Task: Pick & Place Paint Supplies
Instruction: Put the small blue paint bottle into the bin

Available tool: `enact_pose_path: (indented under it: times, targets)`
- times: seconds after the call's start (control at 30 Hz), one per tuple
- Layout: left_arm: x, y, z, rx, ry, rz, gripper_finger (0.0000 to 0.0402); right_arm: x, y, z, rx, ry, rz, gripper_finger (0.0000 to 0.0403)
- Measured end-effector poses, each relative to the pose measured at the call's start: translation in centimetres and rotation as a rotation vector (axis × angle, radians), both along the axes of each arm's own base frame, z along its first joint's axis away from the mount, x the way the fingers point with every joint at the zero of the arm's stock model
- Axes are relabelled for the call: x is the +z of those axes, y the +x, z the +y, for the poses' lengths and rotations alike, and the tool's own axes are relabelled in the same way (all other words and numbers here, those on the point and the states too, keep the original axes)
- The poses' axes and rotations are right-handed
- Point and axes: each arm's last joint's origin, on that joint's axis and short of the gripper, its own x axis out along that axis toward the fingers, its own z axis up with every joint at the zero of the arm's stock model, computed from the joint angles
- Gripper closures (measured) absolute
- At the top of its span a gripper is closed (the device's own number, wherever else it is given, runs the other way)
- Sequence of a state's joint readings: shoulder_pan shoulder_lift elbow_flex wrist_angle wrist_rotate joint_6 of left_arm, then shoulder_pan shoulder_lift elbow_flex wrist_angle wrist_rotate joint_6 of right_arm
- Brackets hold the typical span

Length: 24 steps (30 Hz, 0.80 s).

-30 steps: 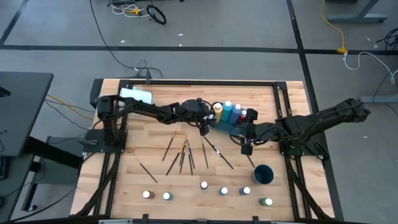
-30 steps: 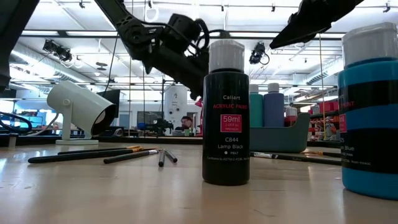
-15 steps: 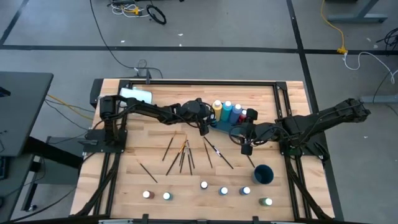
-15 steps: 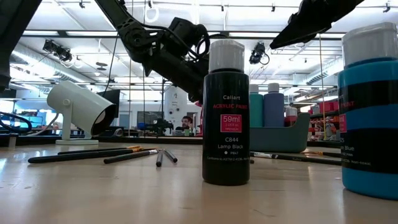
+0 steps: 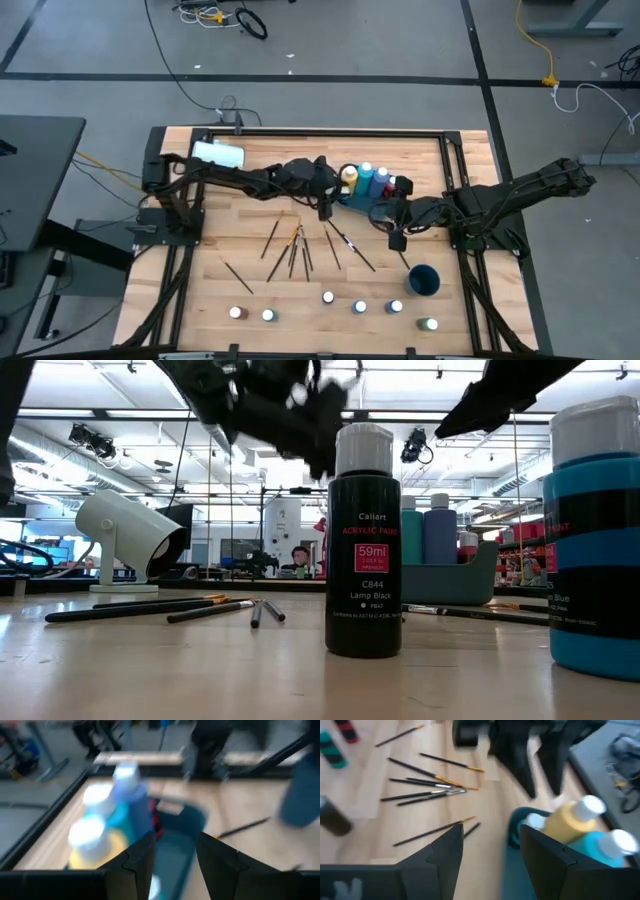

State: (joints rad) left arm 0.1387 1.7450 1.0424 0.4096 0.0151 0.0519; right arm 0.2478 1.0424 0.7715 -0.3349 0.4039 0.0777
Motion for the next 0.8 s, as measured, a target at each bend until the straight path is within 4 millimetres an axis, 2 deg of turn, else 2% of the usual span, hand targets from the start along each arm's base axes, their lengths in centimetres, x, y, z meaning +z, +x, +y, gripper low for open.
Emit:
enact_pose_path:
  times: [0.17,0.3,0.43,0.6,0.7,0.8]
  targets:
    - [3.3,-1.3,-2.1,-0.09,-0.034,-0.064,0.0253,-0.1,0.2,0.3,0.059,0.094,0.004,0.0206]
    - [5.2,-2.5,-3.8,-0.134,-0.054,-0.071,0.0253,-0.7,1.3,0.9,0.148,0.166,0.011,0.0206]
    - [6.3,-3.7,-5.4,-0.182,-0.046,-0.038,0.0253,-1.6,3.0,2.0,0.341,0.259,0.009,0.0206]
    - [7.6,-5.3,-6.9,-0.221,-0.067,-0.02,0.0253,-3.7,5.2,4.3,0.658,0.364,0.03,0.0206]
    - [8.4,-6.1,-7.7,-0.24,-0.087,-0.021,0.0253,-4.7,5.8,5.7,0.797,0.387,0.029,0.0206]
    - [8.8,-6.5,-8.4,-0.264,-0.082,-0.026,0.0253,-5.7,6.1,7.2,0.868,0.333,0.029,0.0206]
